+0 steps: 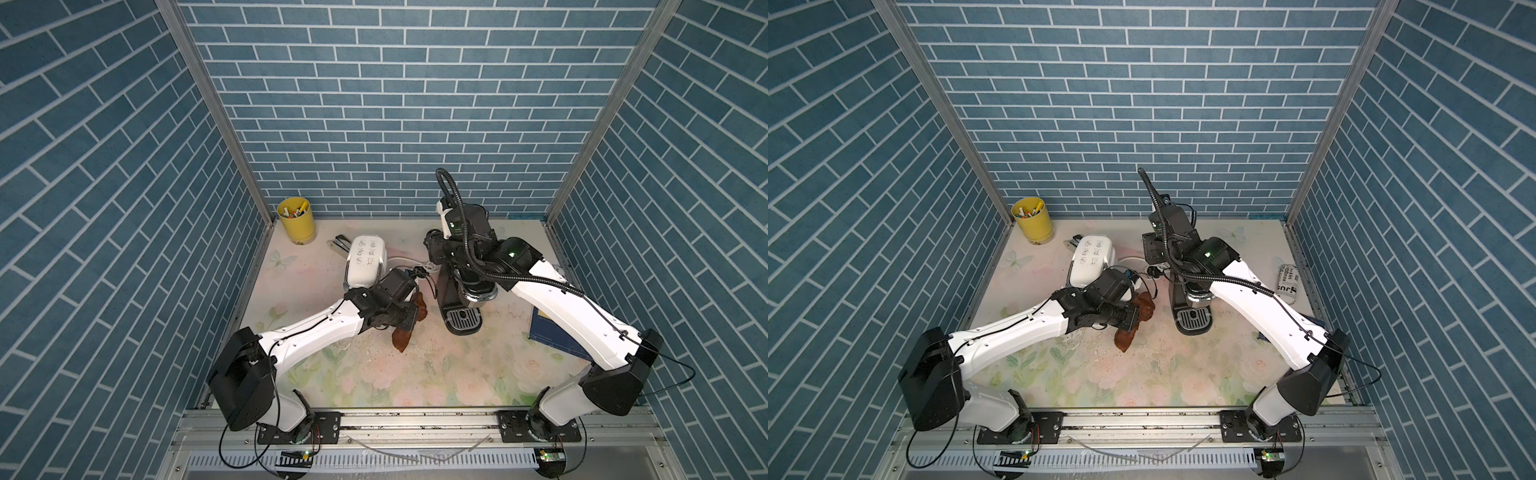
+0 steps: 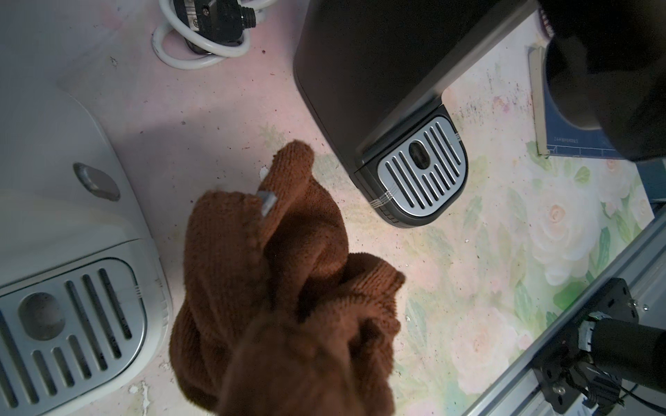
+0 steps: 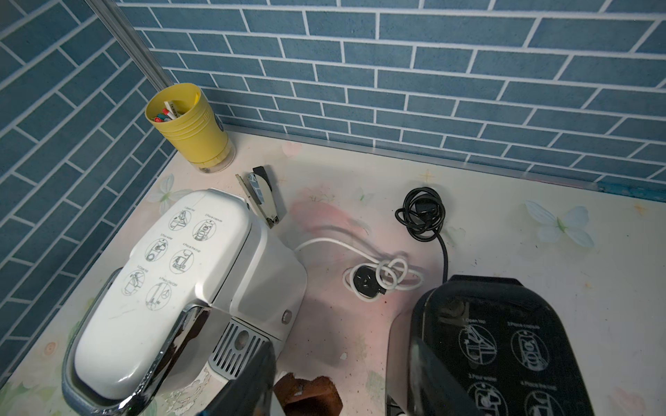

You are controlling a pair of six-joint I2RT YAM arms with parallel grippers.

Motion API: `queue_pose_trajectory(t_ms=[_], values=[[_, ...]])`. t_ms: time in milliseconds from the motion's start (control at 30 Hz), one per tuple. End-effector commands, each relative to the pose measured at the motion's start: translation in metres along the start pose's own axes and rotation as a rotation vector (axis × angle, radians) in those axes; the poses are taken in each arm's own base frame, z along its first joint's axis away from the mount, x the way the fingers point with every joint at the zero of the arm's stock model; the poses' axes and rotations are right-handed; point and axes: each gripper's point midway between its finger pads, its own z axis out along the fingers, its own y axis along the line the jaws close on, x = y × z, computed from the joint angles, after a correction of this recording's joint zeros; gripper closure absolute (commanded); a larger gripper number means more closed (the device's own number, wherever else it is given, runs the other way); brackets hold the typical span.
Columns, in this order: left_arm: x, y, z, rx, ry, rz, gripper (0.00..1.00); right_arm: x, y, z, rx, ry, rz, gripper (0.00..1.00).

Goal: Wipe the surface of a coffee machine
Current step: Place the cleaning item at the center of the board.

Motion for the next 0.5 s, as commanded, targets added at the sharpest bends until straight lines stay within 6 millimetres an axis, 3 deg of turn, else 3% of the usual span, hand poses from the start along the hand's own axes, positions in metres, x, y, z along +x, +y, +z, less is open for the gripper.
queue_pose_trajectory(t_ms=[0,300,467], values=[[-0.009,-0.003,-0.002,-0.004,-0.019,-0.004,1.00,0.003,-0.011,-0.009,0.035,-0.014,0.003,0.41],[-0.006,-0.009,-0.021,0.028,-0.023,-0.039,0.97,0.018,-0.029,-0.021,0.074,-0.011,0.019,0.41],[0.001,-0.022,-0.051,0.084,-0.007,-0.036,0.97,0.023,-0.034,-0.027,0.079,-0.007,0.016,0.41]])
